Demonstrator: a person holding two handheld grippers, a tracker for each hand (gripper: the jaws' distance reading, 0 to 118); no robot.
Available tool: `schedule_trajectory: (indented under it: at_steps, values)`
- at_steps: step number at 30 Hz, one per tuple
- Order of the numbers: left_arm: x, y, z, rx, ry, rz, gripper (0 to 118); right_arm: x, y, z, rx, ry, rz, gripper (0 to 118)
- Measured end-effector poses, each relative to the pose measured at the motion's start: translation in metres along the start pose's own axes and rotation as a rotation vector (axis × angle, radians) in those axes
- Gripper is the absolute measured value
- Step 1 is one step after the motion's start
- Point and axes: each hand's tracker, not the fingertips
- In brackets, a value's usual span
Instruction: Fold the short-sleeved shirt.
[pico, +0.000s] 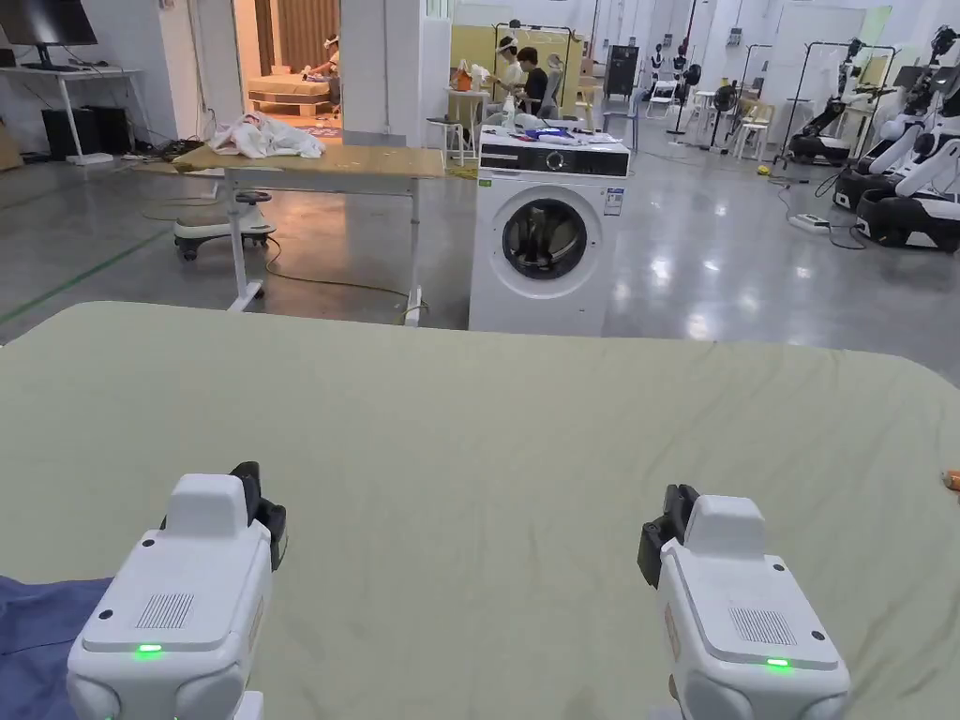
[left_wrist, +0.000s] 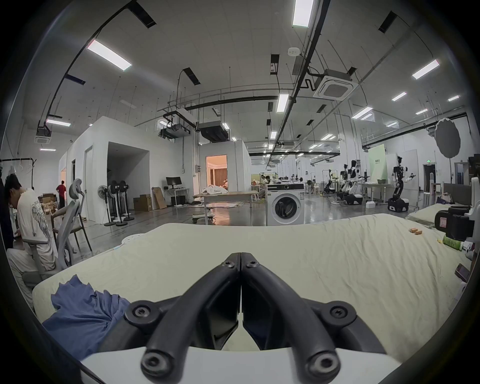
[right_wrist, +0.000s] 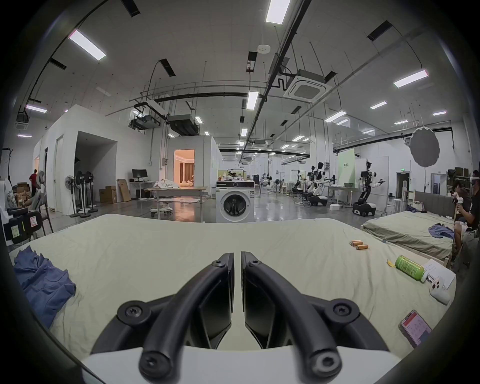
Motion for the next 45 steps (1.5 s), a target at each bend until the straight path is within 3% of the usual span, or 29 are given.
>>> schedule_trajectory:
  at_steps: [15, 20, 23, 26, 29, 31, 32, 34, 36, 38, 39, 41, 42, 45]
  values:
    - [0.000, 0.003, -0.004, -0.006, -0.011, 0.027, 0, -0.002, 0.001, 0.001, -0.002, -0.004, 0.001, 5]
    - [-0.002, -0.001, -0.003, -0.021, -0.005, 0.017, 0, -0.001, -0.001, -0.001, -0.019, -0.005, 0.035, 5]
    - [-0.008, -0.002, -0.004, -0.041, -0.021, 0.104, 0, 0.003, 0.000, -0.003, -0.036, -0.007, 0.024, 5]
    - [-0.023, 0.000, -0.006, -0.051, -0.044, 0.355, 0, 0.015, 0.003, -0.002, -0.036, -0.008, -0.172, 5]
    - [-0.042, -0.003, -0.011, -0.058, -0.083, 0.662, 0, 0.030, 0.005, -0.003, -0.043, -0.011, -0.455, 4]
    - [-0.041, -0.001, -0.012, -0.052, -0.079, 0.658, 0, 0.036, 0.007, -0.004, -0.062, -0.014, -0.542, 3]
    - [-0.035, 0.004, -0.012, -0.046, -0.070, 0.521, 0, 0.034, 0.010, -0.006, -0.056, -0.008, -0.476, 3]
    - [-0.012, 0.014, -0.013, -0.063, -0.065, 0.074, 0, 0.019, 0.018, -0.007, -0.021, 0.014, -0.168, 3]
    - [0.013, 0.015, -0.011, -0.038, -0.040, -0.373, 0, -0.004, 0.022, -0.006, 0.014, 0.028, 0.308, 3]
    - [0.025, 0.009, -0.010, -0.011, -0.034, -0.674, 0, -0.023, 0.012, -0.008, 0.038, 0.020, 0.713, 3]
    - [0.028, 0.003, -0.011, 0.001, -0.030, -0.785, 0, -0.028, 0.006, -0.009, 0.053, 0.016, 0.877, 3]
    - [0.033, -0.004, -0.011, 0.027, 0.005, -1.000, 0, -0.030, -0.003, -0.010, 0.079, -0.020, 1.104, 3]
    - [0.034, -0.009, -0.011, 0.043, 0.012, -1.099, 0, -0.030, -0.004, -0.007, 0.099, -0.036, 1.179, 3]
    - [0.032, -0.019, -0.009, 0.066, 0.022, -1.243, 0, -0.027, -0.006, -0.003, 0.110, -0.020, 1.219, 3]
